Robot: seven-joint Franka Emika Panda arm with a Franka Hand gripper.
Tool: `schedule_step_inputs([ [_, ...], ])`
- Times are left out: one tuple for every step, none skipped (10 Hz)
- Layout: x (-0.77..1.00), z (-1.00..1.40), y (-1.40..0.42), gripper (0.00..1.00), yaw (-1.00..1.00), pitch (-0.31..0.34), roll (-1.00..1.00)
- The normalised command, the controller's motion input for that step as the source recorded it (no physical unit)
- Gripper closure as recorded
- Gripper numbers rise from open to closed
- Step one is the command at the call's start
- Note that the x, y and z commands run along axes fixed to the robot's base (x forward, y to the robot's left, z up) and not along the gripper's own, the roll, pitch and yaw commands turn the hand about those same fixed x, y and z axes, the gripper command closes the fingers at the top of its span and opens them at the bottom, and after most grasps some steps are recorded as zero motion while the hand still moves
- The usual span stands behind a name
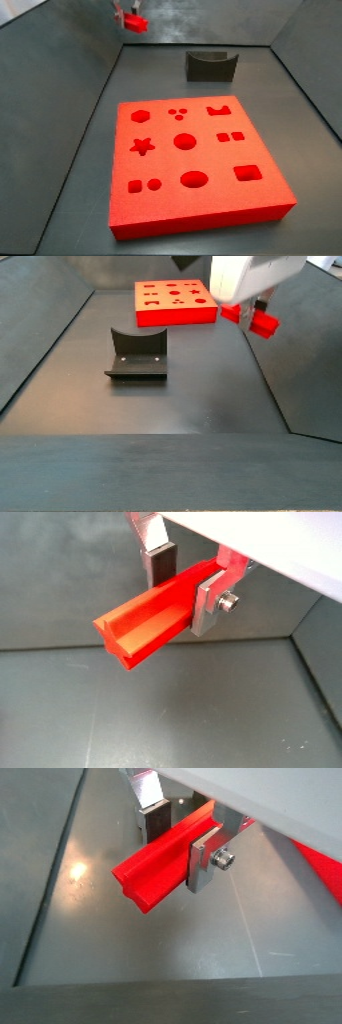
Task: Pick up the star object. Move up. Place the star object on the fixture. Regrasp the star object. Move to above the board. Insert the star object.
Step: Place the star object on the fixture.
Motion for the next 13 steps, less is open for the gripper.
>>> schedule_step_inputs([
  [-0.03, 0.90, 0.02, 1.00, 0.00, 0.065, 0.10],
  [-0.02, 0.71, 0.01, 1.00, 0.01, 0.073, 0.10],
  [-0.01, 0.56, 0.01, 1.00, 0.02, 0.081, 0.10],
  [0.00, 0.37, 0.01, 1.00, 0.03, 0.094, 0.11],
  [0.00, 0.27, 0.01, 1.00, 0.03, 0.097, 0.11],
  [1.00, -0.14, -0.26, 1.00, -1.00, -0.086, 0.18],
  [1.00, -0.16, -0.26, 1.00, -1.00, -0.085, 0.18],
  [1.00, -0.15, -0.23, 1.00, -1.00, -0.087, 0.17],
  [1.00, -0.14, -0.21, 1.00, -1.00, -0.077, 0.17],
  [1.00, -0.14, -0.20, 1.00, -1.00, -0.067, 0.18],
  [1.00, -0.13, -0.18, 1.00, -1.00, -0.061, 0.19],
  [1.00, -0.13, -0.17, 1.00, -1.00, -0.040, 0.21],
  [1.00, -0.12, -0.16, 1.00, -1.00, -0.019, 0.22],
])
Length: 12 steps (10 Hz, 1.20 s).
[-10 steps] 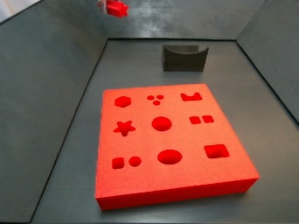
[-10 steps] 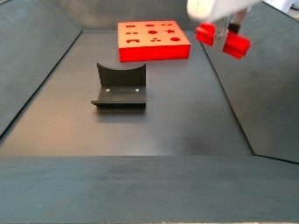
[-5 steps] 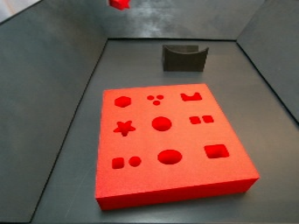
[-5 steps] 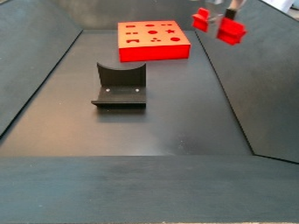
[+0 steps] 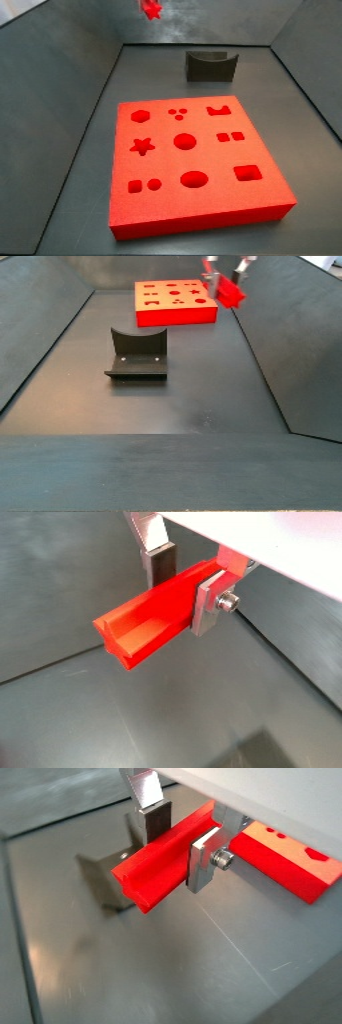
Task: Pick up the star object. Move up. Place the star object on the fixture. Regrasp the star object. Move to above the board. Insert the star object.
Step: Place the star object on the fixture.
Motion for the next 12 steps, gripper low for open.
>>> schedule_step_inputs([
  [1.00, -0.12, -0.15, 1.00, -1.00, -0.001, 0.23],
  [1.00, -0.12, -0.13, 1.00, -0.71, 0.039, 0.20],
  [1.00, -0.11, -0.12, 1.00, -0.48, 0.062, 0.17],
  [1.00, -0.10, -0.10, 1.00, -0.25, 0.079, 0.13],
  [1.00, -0.10, -0.09, 1.00, -0.14, 0.089, 0.11],
  [1.00, -0.09, -0.08, 1.00, -0.09, 0.096, 0.10],
  [1.00, -0.08, -0.07, 1.00, -0.07, 0.101, 0.09],
  [1.00, 0.29, 0.50, 1.00, 0.06, 0.161, -1.00],
  [1.00, 0.32, 0.53, 1.00, 0.05, 0.171, -1.00],
  [1.00, 0.25, 0.48, 1.00, 0.03, 0.179, -1.00],
  [1.00, 0.17, 0.38, 1.00, 0.02, 0.182, -1.00],
  [1.00, 0.12, 0.26, 1.00, 0.01, 0.188, -1.00],
])
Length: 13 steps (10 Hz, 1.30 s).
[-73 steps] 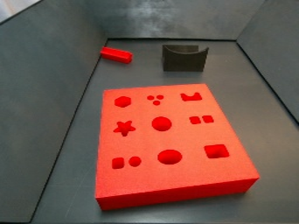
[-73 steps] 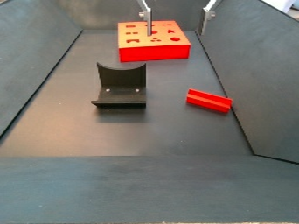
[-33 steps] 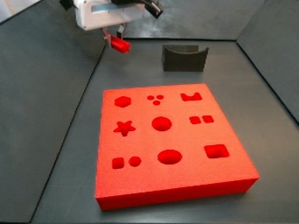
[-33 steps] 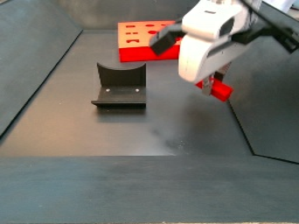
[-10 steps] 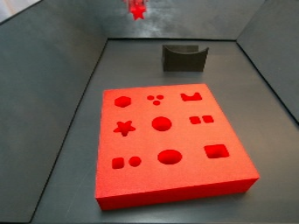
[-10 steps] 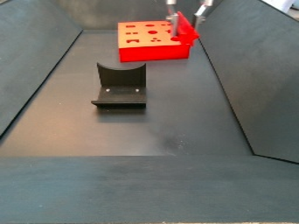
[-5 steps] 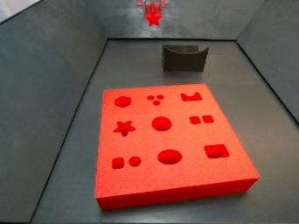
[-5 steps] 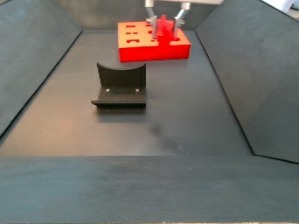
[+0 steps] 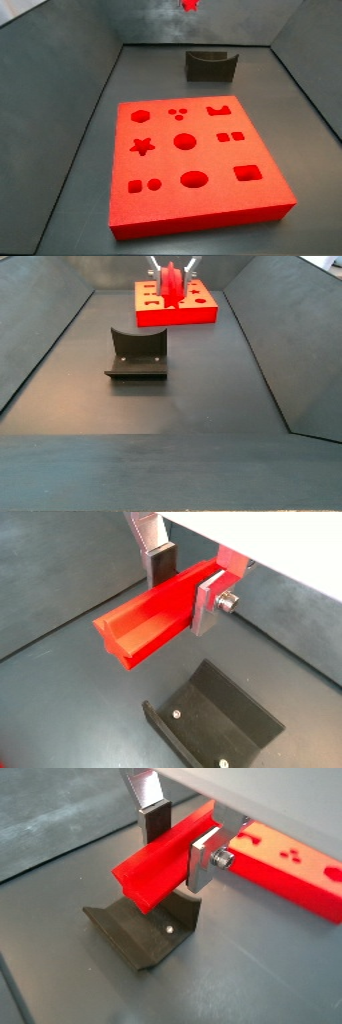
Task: Pick up the star object. Move up. Place the star object on the fixture. Regrasp the star object. Move to above the board. Insert the star object.
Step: Place the star object on the fixture.
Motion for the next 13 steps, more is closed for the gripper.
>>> schedule_step_inputs([
  [1.00, 0.09, 0.22, 1.00, 0.00, 0.195, -1.00],
  [0.93, 0.04, 0.14, 1.00, -0.02, 0.209, -1.00],
  [0.89, 0.02, 0.12, 1.00, -0.03, 0.214, -1.00],
  [0.79, 0.01, 0.09, 1.00, -0.06, 0.223, -1.00],
  [0.70, 0.00, 0.07, 1.00, -0.09, 0.231, -1.00],
  [0.63, 0.00, 0.06, 1.00, -0.11, 0.210, -0.89],
  [0.59, -0.01, 0.06, 1.00, -0.11, 0.187, -0.79],
  [0.50, -0.01, 0.06, 1.00, -0.12, 0.146, -0.58],
  [0.43, -0.01, 0.06, 1.00, -0.12, 0.121, -0.43],
  [0.34, -0.01, 0.05, 1.00, -0.11, 0.100, -0.26],
  [0.29, 0.00, 0.04, 1.00, -0.11, 0.088, -0.22],
  [0.19, -0.01, 0.05, 1.00, -0.09, 0.072, -0.19],
  [0.11, -1.00, 0.06, 1.00, -0.15, -0.045, -1.00],
])
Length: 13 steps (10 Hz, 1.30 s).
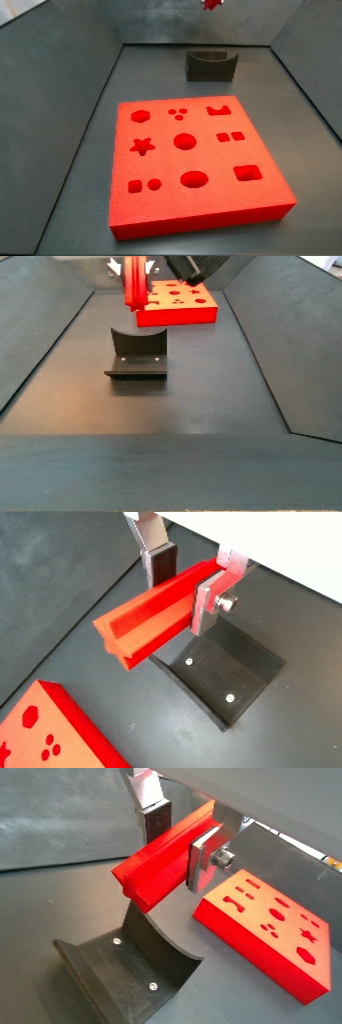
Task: Pick up the star object. Move up. Place the star object on the fixture. Regrasp the star object. Move to above the board. Insert the star object.
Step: Place the star object on the fixture.
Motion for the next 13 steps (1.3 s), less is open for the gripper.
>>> schedule_step_inputs([
  [0.10, -1.00, 0.07, 1.00, -0.15, -0.056, -1.00],
  [0.11, -1.00, 0.08, 1.00, -0.14, -0.050, -1.00],
  [0.12, -1.00, 0.08, 1.00, -0.13, -0.027, -1.00],
  [0.13, -1.00, 0.09, 1.00, -0.12, -0.008, -1.00],
  [0.14, -1.00, 0.10, 1.00, -0.12, -0.001, -1.00],
  [0.15, -1.00, 0.10, 1.00, -0.11, 0.007, -0.89],
  [0.16, -1.00, 0.11, 1.00, -0.09, 0.011, -0.74],
  [0.17, -1.00, 0.11, 1.00, -0.08, 0.022, -0.54],
  [0.18, -1.00, 0.12, 1.00, -0.08, 0.033, -0.39],
  [0.18, -1.00, 0.12, 1.00, -0.07, 0.039, -0.27],
  [0.17, -0.91, 0.11, 1.00, -0.08, 0.042, -0.21],
  [0.12, -0.71, 0.13, 1.00, -0.08, 0.027, -0.16],
  [0.11, -0.69, 0.14, 1.00, -0.08, 0.022, -0.15],
])
